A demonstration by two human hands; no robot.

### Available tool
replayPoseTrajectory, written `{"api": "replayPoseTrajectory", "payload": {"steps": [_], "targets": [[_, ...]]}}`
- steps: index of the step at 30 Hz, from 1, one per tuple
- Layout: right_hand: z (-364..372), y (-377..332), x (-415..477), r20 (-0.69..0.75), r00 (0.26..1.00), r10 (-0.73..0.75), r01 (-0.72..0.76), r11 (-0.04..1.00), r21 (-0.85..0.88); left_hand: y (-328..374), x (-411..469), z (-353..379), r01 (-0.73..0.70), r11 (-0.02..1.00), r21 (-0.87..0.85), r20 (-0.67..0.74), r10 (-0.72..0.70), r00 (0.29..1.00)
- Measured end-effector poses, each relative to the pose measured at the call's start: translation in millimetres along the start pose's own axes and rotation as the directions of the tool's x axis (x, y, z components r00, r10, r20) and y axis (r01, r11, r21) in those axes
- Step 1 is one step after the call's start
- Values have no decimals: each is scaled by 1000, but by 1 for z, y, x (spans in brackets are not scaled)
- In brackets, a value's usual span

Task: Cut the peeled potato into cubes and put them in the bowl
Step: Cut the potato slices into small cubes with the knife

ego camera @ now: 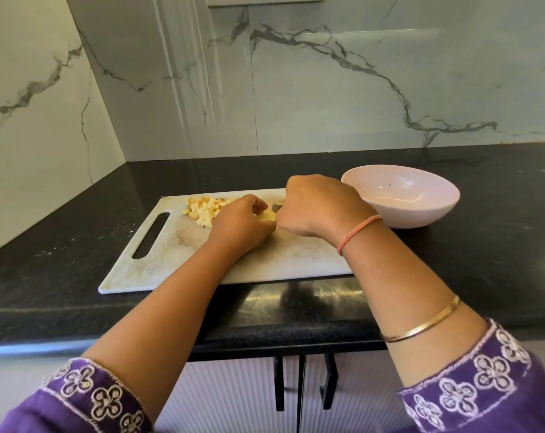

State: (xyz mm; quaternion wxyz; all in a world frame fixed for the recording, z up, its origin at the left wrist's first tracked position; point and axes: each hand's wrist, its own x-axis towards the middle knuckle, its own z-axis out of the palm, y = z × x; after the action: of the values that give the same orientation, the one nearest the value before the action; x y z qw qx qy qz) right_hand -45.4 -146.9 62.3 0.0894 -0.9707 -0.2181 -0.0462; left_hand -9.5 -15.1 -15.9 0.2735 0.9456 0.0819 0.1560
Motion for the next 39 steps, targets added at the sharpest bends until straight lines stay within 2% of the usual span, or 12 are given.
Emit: {"api": "replayPoseTrajectory", "payload": {"steps": [10,12,16,19,23,28,35,39], "targets": [[9,10,-48,-60,998,-27,27,1000,-9,-2,-1,2,0,1000,-26,-8,0,1000],[10,12,-56,-54,998,-17,18,1000,10,-4,-1,1,-11,999,-33,-2,11,1000],[7,17,-51,-155,987,47,-31,994,103,-8,-1,-1,-5,997,-75,15,6,1000],[11,15,-37,-145,988,60,-42,991,127,-7,-2,1,10,993,-113,21,-7,1000],[20,3,-17,-94,994,49,-41,996,82,-5,-4,-1,0,992,-126,11,1,1000],[23,-3,-10,-103,995,-2,3,1000,13,-4,-1,-4,-21,991,-134,-6,20,1000],[19,-6,-30,-136,989,-52,43,997,-68,-9,2,1,-7,995,-101,-15,6,1000],[21,-3,-48,-128,990,-57,51,997,-54,-10,3,1,-5,995,-97,-12,3,1000]]}}
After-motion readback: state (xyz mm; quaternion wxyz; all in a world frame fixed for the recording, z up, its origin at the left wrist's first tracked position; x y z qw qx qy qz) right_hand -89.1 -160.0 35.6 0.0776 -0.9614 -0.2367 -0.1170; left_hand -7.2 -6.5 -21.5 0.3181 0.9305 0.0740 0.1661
